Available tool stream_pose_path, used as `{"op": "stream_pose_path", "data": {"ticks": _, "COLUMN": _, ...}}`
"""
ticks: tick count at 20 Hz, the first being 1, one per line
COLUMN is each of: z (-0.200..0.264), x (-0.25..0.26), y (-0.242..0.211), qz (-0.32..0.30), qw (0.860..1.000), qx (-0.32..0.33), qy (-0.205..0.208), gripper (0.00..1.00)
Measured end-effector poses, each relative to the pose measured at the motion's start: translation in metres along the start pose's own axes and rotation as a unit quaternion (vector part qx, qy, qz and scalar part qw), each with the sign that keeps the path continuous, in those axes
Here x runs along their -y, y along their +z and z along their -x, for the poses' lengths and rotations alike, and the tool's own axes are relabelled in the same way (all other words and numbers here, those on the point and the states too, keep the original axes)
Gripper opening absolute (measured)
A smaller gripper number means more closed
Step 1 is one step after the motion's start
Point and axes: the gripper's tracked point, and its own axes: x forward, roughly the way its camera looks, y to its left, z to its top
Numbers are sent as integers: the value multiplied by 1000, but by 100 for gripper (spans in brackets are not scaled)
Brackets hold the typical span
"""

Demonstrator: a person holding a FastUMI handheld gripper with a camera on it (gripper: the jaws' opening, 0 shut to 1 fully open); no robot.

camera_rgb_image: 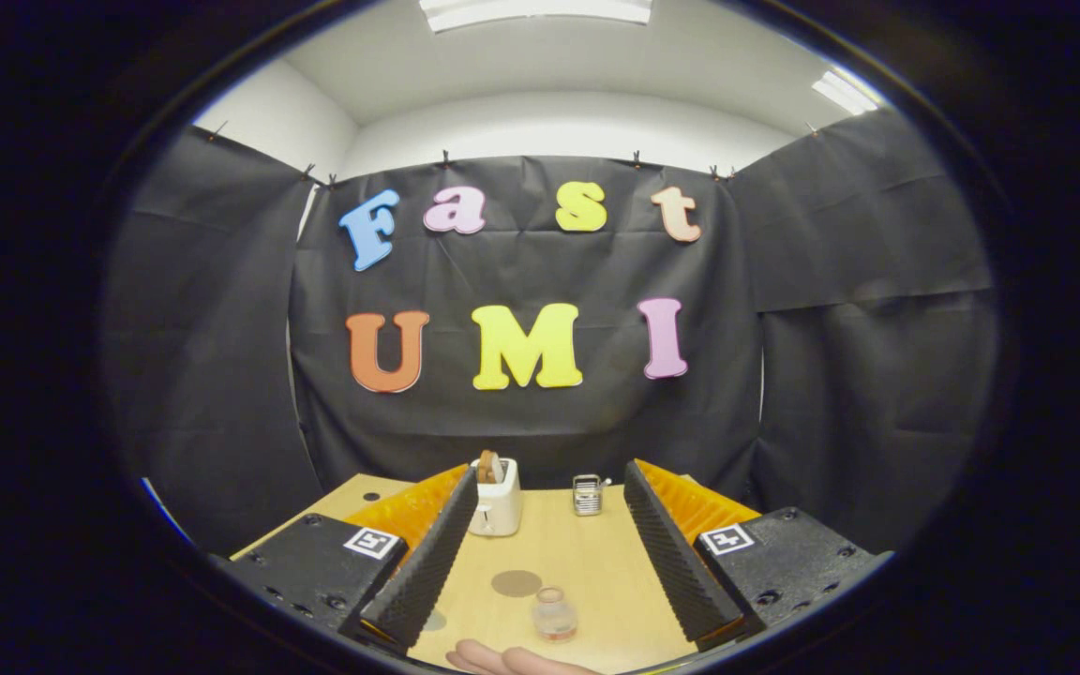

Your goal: Take the bottle from table, then pour the juice into the cup, finally place the bottle on the coaster

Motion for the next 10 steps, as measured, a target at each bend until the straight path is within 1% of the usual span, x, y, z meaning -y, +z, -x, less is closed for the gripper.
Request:
{"op": "stream_pose_path", "data": {"ticks": 3, "z": 0, "x": -2, "y": -17, "qz": -1, "qw": 1000, "qx": -4, "qy": -2, "gripper": 100}}
{"op": "stream_pose_path", "data": {"ticks": 6, "z": -1, "x": 8, "y": -20, "qz": 14, "qw": 999, "qx": 15, "qy": -28, "gripper": 100}}
{"op": "stream_pose_path", "data": {"ticks": 10, "z": -1, "x": 3, "y": -34, "qz": 4, "qw": 1000, "qx": 15, "qy": -24, "gripper": 100}}
